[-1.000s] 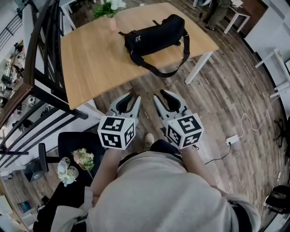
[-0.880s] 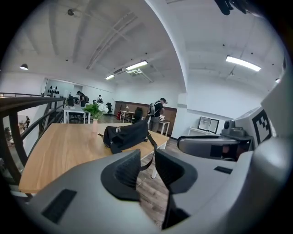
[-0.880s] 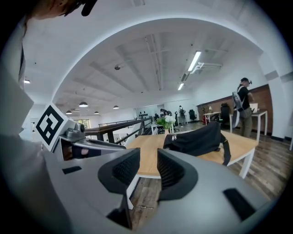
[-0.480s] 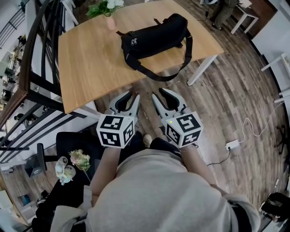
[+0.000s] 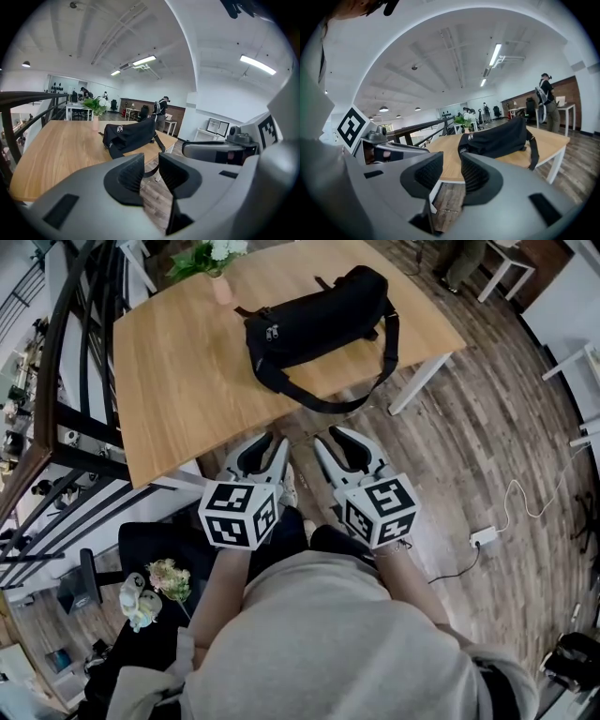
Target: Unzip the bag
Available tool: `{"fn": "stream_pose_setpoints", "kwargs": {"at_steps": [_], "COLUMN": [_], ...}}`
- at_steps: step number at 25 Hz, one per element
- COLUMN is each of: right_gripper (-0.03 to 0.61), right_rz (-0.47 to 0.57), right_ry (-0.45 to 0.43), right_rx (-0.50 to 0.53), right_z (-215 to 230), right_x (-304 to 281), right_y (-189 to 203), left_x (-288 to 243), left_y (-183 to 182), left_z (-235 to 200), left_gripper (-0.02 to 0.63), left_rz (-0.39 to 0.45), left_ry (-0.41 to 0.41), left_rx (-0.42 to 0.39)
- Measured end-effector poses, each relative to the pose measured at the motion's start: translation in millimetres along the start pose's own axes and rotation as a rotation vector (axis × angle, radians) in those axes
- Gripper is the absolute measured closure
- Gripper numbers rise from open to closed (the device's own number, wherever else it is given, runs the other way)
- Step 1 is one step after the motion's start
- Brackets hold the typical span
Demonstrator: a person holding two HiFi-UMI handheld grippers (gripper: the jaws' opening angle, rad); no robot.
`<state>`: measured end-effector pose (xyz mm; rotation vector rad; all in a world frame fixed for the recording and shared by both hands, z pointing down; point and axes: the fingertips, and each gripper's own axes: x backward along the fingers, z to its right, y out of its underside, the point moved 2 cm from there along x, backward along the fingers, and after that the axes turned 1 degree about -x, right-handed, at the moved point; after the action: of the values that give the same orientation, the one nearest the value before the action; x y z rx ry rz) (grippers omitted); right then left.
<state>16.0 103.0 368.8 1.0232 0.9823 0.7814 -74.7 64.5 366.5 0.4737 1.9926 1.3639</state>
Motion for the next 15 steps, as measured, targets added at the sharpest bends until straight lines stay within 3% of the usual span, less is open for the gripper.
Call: {"fn": "stream_pose_setpoints", "kwargs": {"at_steps": [6, 15], "right_gripper": [0.463, 0.460], "right_rz": [0.002, -0.017], "right_ry": [0.024, 0.027], "right_rx": [-0.020, -0.002], "right_z": [16, 44], "right_x": [-18, -94], "right_y": [-4, -27], "left_x": [-24, -78], "left_y": [-11, -36], "left_z": [-17, -71], "left_gripper": [0.508, 0.508], "left_rz": [0.001, -0.008], "left_ry": [0.016, 0.026], "left_rx": [0.009, 0.026]}}
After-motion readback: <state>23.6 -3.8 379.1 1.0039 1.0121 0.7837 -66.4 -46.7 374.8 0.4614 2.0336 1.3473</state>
